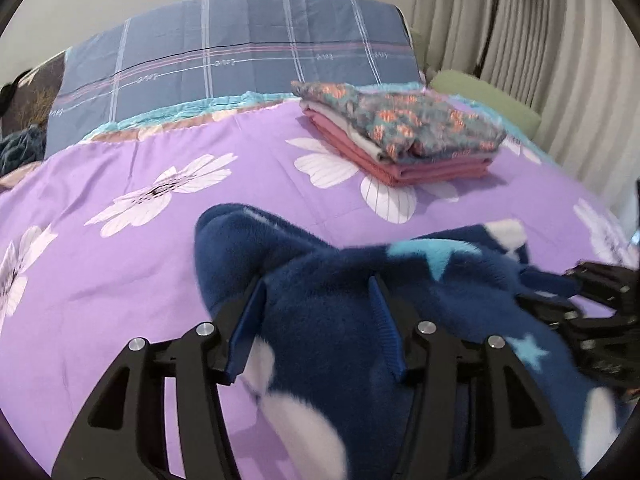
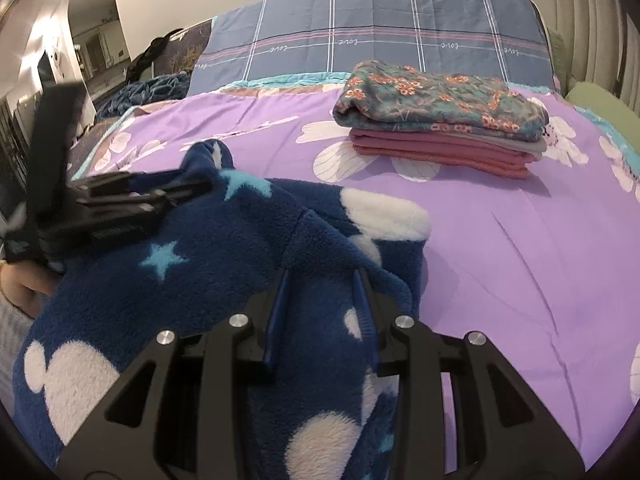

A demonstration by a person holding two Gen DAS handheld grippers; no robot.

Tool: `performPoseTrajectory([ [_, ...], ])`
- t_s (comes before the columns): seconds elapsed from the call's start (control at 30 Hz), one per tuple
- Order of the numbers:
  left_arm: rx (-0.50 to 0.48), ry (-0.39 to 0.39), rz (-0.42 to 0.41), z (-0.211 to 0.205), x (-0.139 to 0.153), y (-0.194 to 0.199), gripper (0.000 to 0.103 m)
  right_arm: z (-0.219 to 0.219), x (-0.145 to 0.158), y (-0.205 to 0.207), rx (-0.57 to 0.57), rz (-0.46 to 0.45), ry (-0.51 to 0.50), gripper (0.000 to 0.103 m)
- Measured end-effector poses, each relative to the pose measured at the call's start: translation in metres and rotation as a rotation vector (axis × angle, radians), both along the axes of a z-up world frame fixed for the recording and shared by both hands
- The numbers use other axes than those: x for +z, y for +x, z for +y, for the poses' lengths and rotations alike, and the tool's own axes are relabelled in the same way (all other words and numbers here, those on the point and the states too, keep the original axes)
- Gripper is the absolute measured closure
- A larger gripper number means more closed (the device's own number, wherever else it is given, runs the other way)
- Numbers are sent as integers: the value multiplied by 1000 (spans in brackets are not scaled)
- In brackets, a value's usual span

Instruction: Fold small clothes

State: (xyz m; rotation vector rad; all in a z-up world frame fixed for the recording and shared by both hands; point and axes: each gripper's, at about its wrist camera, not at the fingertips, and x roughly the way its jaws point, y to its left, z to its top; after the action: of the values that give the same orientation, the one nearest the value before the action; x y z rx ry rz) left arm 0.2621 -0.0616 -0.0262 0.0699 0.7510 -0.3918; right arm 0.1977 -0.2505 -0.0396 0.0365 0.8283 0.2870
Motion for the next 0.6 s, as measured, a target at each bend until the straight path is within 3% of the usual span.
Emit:
performPoseTrajectory([
  [0.1, -39, -25, -18, 1, 19, -33, 49, -2, 7, -8, 5, -33, -21, 69],
  [0.13, -76, -27, -27, 1, 25, -49, 48, -5, 12, -13, -9, -43, -29, 64],
  [0.17, -99, -20, -39, 0, 29, -61, 46, -10, 21, -22, -41, -59, -28, 50],
  [0.23, -179, -1, -87, -5, 36, -101, 42, -26, 42, -51, -97, -114, 40, 44],
  [0.3, -261, 9, -110, -10, 36, -132, 31, -36, 60, -87, -33, -148, 171, 44],
  [0.37, -323, 54, -100, -23, 25, -151, 31, -36, 66, -114, 24, -160, 225, 44],
  [0.43, -284, 139, -123, -38, 7, -156, 29, -31, 58, -137, 74, -134, 265, 44],
  [0.5, -275, 181, -154, -47, -2, -160, 28, -19, 20, -133, 36, 14, 221, 44],
  [0.53, -281, 212, -177, -53, -5, -163, 28, -16, 4, -133, 1, 26, 188, 43],
  [0.6, -268, 246, -194, -58, -5, -166, 28, -14, -1, -140, -17, -34, 165, 44],
])
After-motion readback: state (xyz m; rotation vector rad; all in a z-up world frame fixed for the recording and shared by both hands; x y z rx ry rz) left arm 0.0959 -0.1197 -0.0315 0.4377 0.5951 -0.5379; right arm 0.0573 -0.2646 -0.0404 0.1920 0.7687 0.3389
